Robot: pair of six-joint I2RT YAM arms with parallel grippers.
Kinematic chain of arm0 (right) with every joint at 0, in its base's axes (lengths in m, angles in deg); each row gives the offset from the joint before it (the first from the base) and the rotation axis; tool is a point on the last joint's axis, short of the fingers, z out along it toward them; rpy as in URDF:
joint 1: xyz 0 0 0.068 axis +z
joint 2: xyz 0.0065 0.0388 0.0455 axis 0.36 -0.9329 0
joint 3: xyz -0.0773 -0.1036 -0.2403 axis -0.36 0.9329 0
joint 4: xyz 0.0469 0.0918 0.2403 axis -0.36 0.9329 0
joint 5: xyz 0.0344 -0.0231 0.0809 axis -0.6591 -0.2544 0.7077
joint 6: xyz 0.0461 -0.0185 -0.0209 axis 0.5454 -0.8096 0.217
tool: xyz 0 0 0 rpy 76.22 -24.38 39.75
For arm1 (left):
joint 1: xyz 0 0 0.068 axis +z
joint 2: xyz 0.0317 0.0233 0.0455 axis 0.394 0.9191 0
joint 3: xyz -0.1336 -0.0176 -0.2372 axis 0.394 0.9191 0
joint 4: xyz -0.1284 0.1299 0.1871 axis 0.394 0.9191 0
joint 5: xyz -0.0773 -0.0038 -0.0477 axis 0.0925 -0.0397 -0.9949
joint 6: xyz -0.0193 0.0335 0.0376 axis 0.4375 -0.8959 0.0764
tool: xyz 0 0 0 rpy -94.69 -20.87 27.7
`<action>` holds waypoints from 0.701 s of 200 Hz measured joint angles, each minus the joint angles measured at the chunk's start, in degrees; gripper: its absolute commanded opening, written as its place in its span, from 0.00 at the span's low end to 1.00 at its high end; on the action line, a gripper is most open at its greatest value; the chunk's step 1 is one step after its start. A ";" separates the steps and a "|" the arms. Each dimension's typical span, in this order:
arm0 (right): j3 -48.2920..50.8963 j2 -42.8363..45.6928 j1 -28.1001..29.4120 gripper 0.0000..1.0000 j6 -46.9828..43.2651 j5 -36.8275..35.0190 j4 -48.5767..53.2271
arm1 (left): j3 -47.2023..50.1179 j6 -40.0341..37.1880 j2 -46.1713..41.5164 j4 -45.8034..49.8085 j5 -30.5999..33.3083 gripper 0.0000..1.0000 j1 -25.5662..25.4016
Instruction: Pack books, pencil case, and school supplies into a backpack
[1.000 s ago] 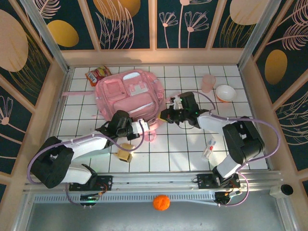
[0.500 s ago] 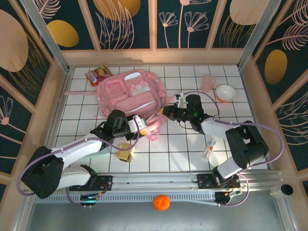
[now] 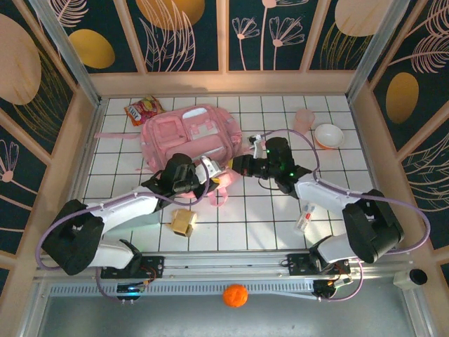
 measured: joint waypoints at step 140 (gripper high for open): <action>6.67 1.57 -7.08 0.00 4.61 5.11 -14.21 | 3.34 -4.26 -13.22 3.50 -0.92 0.00 -0.26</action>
